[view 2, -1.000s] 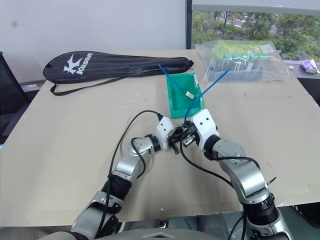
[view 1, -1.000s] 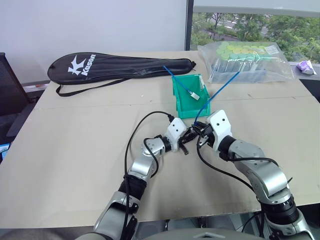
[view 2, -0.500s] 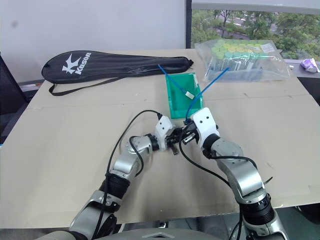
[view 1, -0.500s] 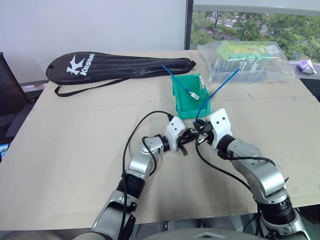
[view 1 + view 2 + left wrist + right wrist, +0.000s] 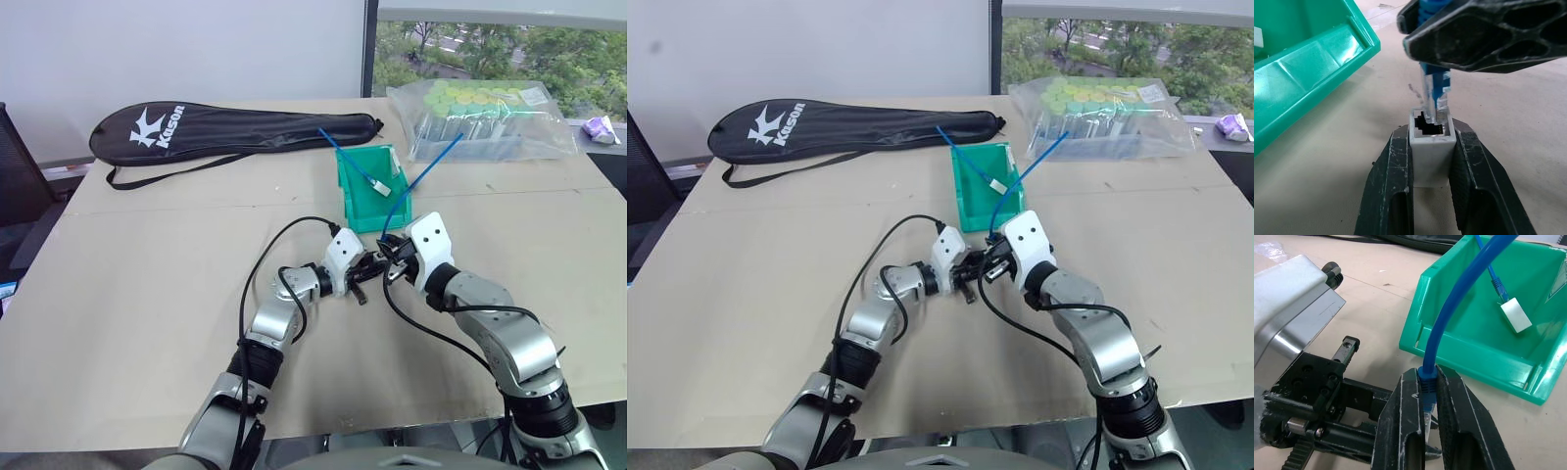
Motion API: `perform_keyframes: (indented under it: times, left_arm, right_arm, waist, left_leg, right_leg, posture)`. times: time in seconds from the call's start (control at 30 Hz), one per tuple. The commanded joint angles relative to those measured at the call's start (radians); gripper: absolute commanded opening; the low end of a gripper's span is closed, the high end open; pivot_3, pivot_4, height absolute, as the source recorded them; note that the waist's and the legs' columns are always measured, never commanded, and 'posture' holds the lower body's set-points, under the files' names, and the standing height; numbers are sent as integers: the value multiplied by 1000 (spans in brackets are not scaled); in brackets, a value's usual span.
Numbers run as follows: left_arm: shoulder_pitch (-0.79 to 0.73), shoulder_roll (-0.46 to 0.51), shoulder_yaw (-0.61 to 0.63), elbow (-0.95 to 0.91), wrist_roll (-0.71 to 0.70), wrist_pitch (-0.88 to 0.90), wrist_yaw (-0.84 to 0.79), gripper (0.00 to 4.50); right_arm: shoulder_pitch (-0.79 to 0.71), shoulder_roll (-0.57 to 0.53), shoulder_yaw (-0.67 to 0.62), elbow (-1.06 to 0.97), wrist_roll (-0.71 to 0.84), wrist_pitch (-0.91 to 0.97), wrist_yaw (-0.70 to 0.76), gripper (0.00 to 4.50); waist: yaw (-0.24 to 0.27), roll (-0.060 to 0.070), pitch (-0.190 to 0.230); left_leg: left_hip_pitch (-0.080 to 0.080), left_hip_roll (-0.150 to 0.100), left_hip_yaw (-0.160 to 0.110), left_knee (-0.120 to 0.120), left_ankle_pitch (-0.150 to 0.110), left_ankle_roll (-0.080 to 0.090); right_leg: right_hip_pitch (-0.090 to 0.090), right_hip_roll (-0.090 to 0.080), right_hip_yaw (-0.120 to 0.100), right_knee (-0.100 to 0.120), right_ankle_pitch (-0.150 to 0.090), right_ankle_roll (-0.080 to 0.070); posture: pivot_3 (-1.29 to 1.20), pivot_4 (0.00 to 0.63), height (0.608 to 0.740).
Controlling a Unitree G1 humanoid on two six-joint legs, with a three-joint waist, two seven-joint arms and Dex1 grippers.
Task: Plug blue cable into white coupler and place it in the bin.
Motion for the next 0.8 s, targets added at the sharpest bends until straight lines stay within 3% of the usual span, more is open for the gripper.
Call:
perform_keyframes:
  times: [0.03, 0.8]
  left_arm:
    - [37, -4, -25, 46, -5, 35, -18, 367]
    - [56, -12, -18, 27, -17, 63, -3, 367]
  right_arm:
    - [23, -17, -5, 49, -9, 5, 14, 0]
    - [25, 37, -5, -2, 1, 67, -15, 0]
  waist:
    - [0, 0, 0]
    - [0, 0, 0]
  left_leg:
    - [0, 0, 0, 0, 0, 0]
    - [0, 0, 0, -5, 0, 0]
  right_leg:
    - [0, 0, 0, 0, 0, 0]
    - [0, -5, -1, -2, 0, 0]
  posture:
    - [0, 150, 740]
    - [0, 150, 740]
